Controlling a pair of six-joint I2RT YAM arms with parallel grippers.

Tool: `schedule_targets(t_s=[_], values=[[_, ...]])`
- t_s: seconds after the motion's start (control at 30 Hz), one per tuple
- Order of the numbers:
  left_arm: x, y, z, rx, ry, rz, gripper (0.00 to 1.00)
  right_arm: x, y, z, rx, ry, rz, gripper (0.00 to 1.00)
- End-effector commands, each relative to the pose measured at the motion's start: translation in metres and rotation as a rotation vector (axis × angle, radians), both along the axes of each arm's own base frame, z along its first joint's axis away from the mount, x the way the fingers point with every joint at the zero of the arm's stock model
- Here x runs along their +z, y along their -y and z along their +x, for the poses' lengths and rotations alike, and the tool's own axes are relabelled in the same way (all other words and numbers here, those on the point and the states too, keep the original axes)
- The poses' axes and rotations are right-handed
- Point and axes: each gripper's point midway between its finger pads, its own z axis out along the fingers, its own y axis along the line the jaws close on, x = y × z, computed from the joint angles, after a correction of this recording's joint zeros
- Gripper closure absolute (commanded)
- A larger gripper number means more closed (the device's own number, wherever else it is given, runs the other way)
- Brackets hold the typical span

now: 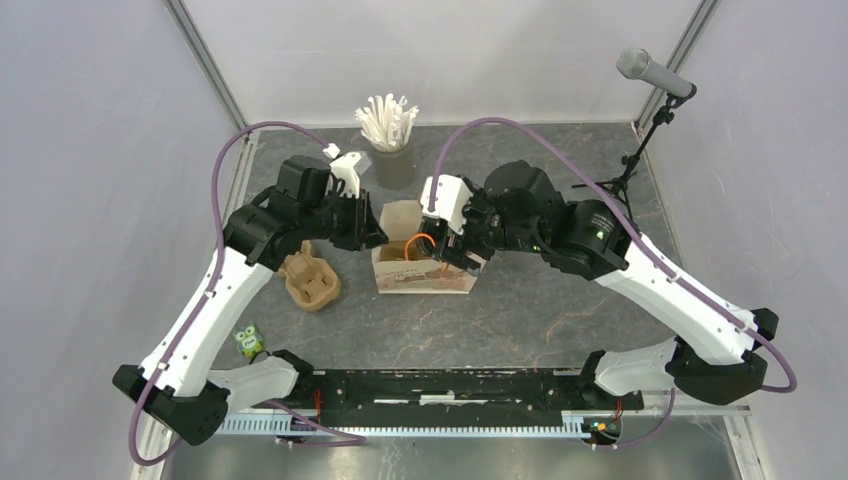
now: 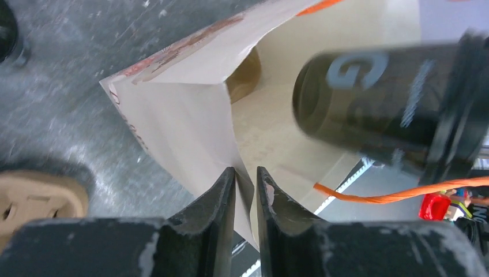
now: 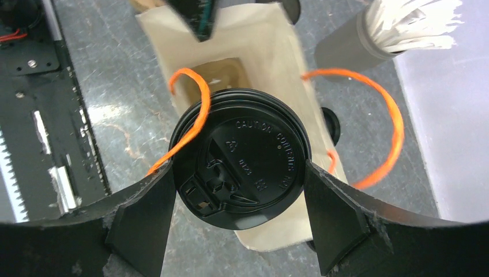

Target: Pack the takeout coffee

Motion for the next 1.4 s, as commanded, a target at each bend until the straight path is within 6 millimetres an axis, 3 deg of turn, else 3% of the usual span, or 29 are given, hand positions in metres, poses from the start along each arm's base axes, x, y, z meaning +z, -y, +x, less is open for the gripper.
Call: schedule_targets(t_s=[0.0,0.2,0.33,0.63,1.07,1.37], values=[[0.03,0.029,0.015,-0.115,0.116,-0.122,0.74,0.016,0.006,-0.027,0.026,-0.017,0.026,0.32],[0.036,0.019,0.01,-0.067,0.108,-0.109,0.71,0.029,-0.015,-0.046,0.076,-0.028,0.096,0.32],[0.023,0.011,0.003,-0.048,0.065,-0.071,0.6,0.033,-0.027,-0.052,0.097,-0.035,0.139,0.32],[0.022,0.001,-0.001,-0.024,0.07,-0.036,0.53,0.021,-0.018,-0.044,0.073,0.032,0.111,0.31],[0.008,0.002,0.019,-0.039,0.087,0.044,0.53,0.008,-0.017,-0.052,0.103,0.004,0.115,0.32],[0.005,0.009,0.011,-0.077,0.088,-0.012,0.64,0.001,-0.017,-0.053,0.101,-0.011,0.106,0.33]])
